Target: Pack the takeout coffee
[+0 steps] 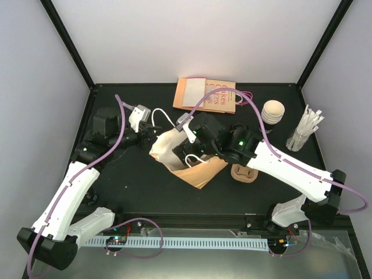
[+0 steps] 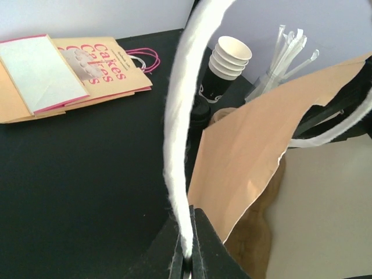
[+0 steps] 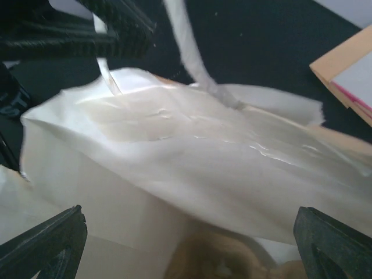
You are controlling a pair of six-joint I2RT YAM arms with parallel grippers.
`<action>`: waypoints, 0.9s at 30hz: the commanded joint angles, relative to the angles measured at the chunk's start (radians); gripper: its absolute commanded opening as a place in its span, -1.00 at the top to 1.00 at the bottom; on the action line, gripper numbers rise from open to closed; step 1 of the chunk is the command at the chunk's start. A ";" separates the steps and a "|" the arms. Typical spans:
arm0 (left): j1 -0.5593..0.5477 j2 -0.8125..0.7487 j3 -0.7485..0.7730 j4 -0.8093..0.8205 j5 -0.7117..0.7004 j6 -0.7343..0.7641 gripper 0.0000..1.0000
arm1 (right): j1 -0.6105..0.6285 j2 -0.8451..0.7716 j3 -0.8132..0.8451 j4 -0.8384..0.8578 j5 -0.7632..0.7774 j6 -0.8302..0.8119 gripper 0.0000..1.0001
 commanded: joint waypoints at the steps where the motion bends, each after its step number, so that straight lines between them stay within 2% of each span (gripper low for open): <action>1: 0.003 -0.016 0.047 0.029 -0.006 0.024 0.97 | 0.004 -0.028 0.005 0.045 -0.003 0.000 -1.00; 7: 0.003 -0.021 0.040 0.040 -0.001 0.013 0.97 | 0.001 -0.129 -0.137 0.277 -0.104 0.035 -1.00; 11: 0.003 -0.019 0.032 0.061 0.037 -0.009 0.97 | 0.001 -0.137 -0.166 0.366 -0.151 0.056 -0.99; 19: 0.003 -0.037 0.020 0.059 0.013 0.011 0.97 | 0.001 -0.237 -0.188 0.419 -0.125 0.039 -0.98; 27: 0.002 -0.036 0.020 0.102 0.015 0.049 0.96 | 0.000 -0.365 -0.248 0.348 -0.015 0.055 -0.98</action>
